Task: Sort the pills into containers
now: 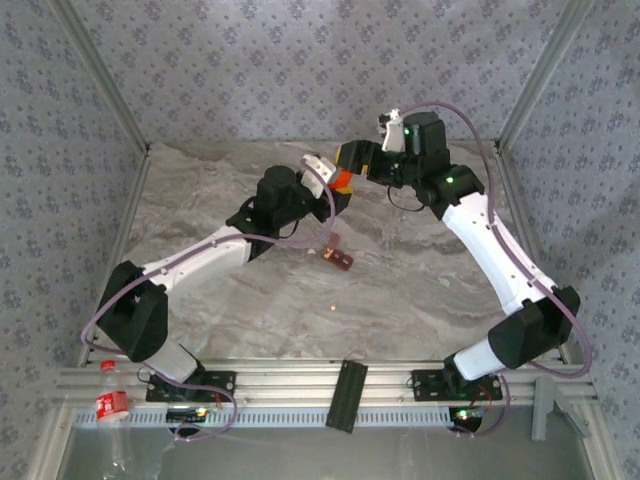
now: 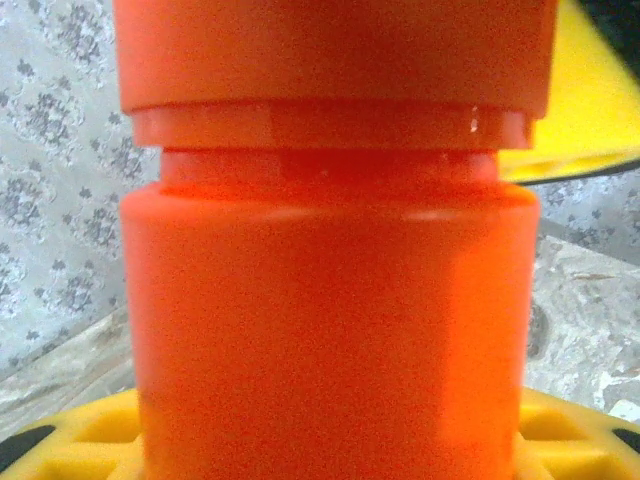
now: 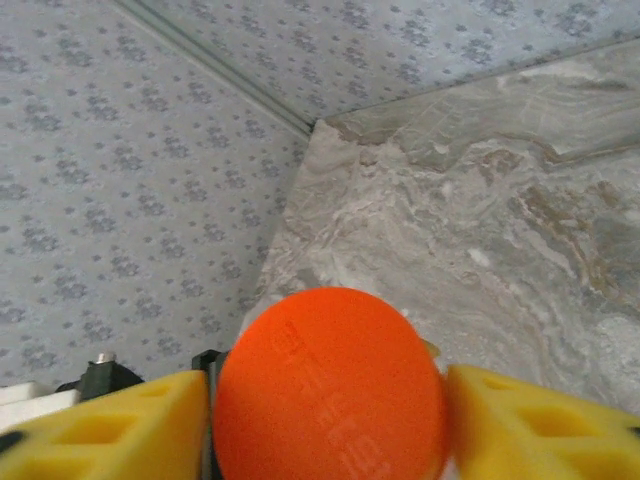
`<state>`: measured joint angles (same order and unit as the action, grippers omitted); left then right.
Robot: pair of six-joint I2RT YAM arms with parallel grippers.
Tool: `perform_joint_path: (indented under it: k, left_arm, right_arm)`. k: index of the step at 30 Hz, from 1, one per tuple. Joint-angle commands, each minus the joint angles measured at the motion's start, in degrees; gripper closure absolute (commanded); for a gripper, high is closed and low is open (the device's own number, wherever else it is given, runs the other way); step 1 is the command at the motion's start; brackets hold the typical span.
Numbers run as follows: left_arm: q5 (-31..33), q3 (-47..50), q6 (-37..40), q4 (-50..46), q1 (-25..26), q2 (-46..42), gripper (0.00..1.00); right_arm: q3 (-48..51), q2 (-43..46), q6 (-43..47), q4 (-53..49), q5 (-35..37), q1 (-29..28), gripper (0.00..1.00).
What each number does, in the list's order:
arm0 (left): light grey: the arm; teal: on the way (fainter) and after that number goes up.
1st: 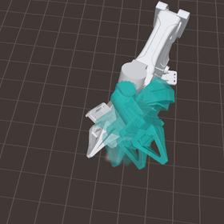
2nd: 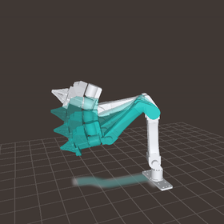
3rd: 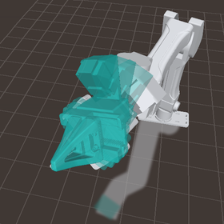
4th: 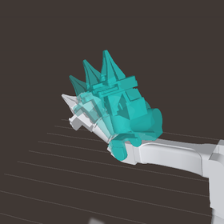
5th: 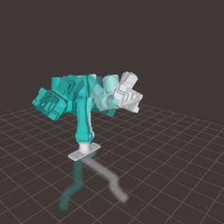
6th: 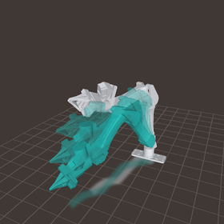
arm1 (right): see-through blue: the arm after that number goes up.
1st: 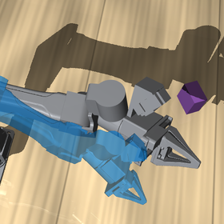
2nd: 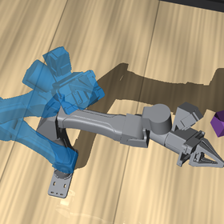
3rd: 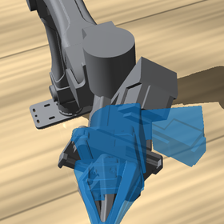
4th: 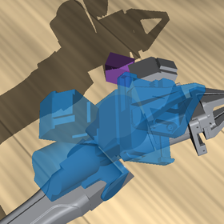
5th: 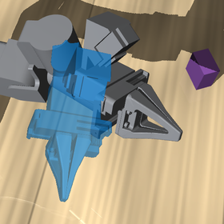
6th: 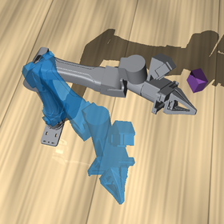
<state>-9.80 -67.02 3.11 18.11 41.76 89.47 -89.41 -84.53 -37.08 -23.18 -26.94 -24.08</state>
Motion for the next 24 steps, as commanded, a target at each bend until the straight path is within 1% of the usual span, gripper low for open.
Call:
perform_joint_path:
  k: [1, 4, 7, 8, 10, 12, 13, 16, 18, 20, 24]
  left_arm:
    - [-3.52, -1.48, -0.83, 9.34, 1.75, -2.25, 1.0]
    - [-5.13, -1.16, -2.61, 9.67, 0.82, -2.46, 1.0]
    - [-6.99, -0.66, -3.86, 10.26, -0.22, -3.11, 1.0]
    - [-8.11, -0.64, -4.25, 10.35, -0.56, -3.29, 1.0]
    - [-11.59, -0.48, -5.7, 10.44, -1.82, -3.69, 1.0]
    - [-16.6, -0.79, -7.77, 10.72, -3.27, -3.68, 1.0]
    - [-19.17, -1.06, -9.19, 10.85, -4.13, -3.5, 1.0]
    - [-26.58, -1.77, -13.0, 11.85, -6.1, -2.83, 1.0]
    - [-30.2, -2.45, -14.21, 11.63, -6.76, -2.43, 1.0]
    - [-33.04, -3.3, -14.98, 11.02, -7.03, -1.98, 1.0]
    - [-37.21, -5.06, -16.32, 9.91, -7.13, -0.56, 1.0]
  right_arm:
    - [-0.61, 2.82, -1.02, 0.32, -6.53, 0.25, 0.21]
    - [-0.6, 5.74, -0.11, 0.65, -6.87, 2.02, 0.12]
    - [0.13, 8.49, 0.52, -0.27, -7.43, 3.87, 0.08]
    - [0.43, 9.1, 0.52, -0.53, -7.74, 4.68, 0.07]
    - [1.39, 9.96, 3.68, -1.14, -8.8, 6.72, 0.07]
    - [2.42, 10.54, 5.85, 0.4, -10.92, 8.63, 0.07]
    - [2.25, 10.57, 8.37, 0.19, -11.89, 9.29, 0.08]
    - [0.3, 9.9, 16.89, -1.88, -15.03, 9.6, 0.09]
    - [-1.47, 9.14, 20.58, -3.36, -16.79, 9.5, 0.09]
    - [-3.22, 8.2, 22.47, -4.26, -18.45, 9.55, 0.09]
    - [-5.93, 5.66, 23.14, -4.37, -20.85, 8.97, 0.08]
